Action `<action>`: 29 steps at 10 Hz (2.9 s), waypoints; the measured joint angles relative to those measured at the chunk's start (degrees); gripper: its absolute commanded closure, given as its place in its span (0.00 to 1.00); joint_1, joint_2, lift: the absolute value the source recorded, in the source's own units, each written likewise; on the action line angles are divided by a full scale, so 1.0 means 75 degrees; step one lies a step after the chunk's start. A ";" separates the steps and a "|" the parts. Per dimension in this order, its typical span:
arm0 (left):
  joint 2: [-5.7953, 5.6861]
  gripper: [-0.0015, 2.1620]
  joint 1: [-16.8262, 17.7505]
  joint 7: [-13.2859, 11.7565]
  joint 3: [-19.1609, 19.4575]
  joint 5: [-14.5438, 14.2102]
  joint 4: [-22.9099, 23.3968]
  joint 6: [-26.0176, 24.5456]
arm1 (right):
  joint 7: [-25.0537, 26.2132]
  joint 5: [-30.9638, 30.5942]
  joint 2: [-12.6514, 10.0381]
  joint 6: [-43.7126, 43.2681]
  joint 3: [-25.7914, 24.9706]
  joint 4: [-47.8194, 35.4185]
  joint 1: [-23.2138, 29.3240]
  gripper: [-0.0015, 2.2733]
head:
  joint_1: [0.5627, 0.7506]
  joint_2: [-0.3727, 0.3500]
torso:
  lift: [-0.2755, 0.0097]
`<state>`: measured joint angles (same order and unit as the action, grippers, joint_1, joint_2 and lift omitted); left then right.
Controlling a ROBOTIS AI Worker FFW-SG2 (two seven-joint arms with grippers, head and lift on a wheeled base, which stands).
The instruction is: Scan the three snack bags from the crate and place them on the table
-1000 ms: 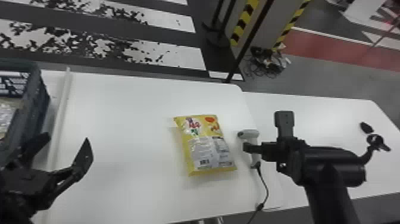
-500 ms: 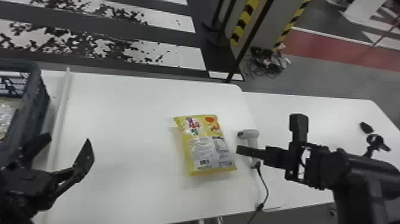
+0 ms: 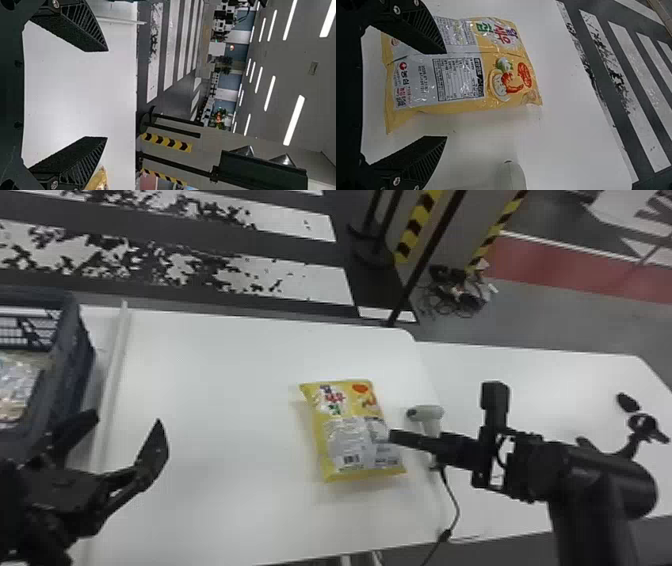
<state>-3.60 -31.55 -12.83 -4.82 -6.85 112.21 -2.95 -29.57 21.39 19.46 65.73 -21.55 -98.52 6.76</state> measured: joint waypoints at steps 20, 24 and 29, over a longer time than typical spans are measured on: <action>0.0003 0.04 -0.0023 0.0000 0.0030 -0.0005 -0.0082 0.0047 | -0.2074 0.2136 0.0445 0.0778 -0.2543 0.1531 -0.0974 0.99 | 0.70 0.03 | 0.75; 0.0010 0.04 -0.0023 0.0000 0.0058 -0.0019 -0.0070 0.0071 | 0.0574 0.2964 0.0368 -0.1440 -0.3167 0.2524 -0.0903 0.99 | 0.70 0.03 | 0.75; -0.0010 0.04 0.0055 0.0000 0.0078 -0.0053 -0.0117 0.0048 | 0.2986 0.3555 0.0360 -0.4263 -0.3177 0.4440 -0.0998 0.89 | 0.70 0.03 | 0.75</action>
<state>-3.67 -31.14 -12.83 -4.23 -7.25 111.34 -2.60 -7.17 48.05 22.16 33.75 -45.38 -65.22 -0.72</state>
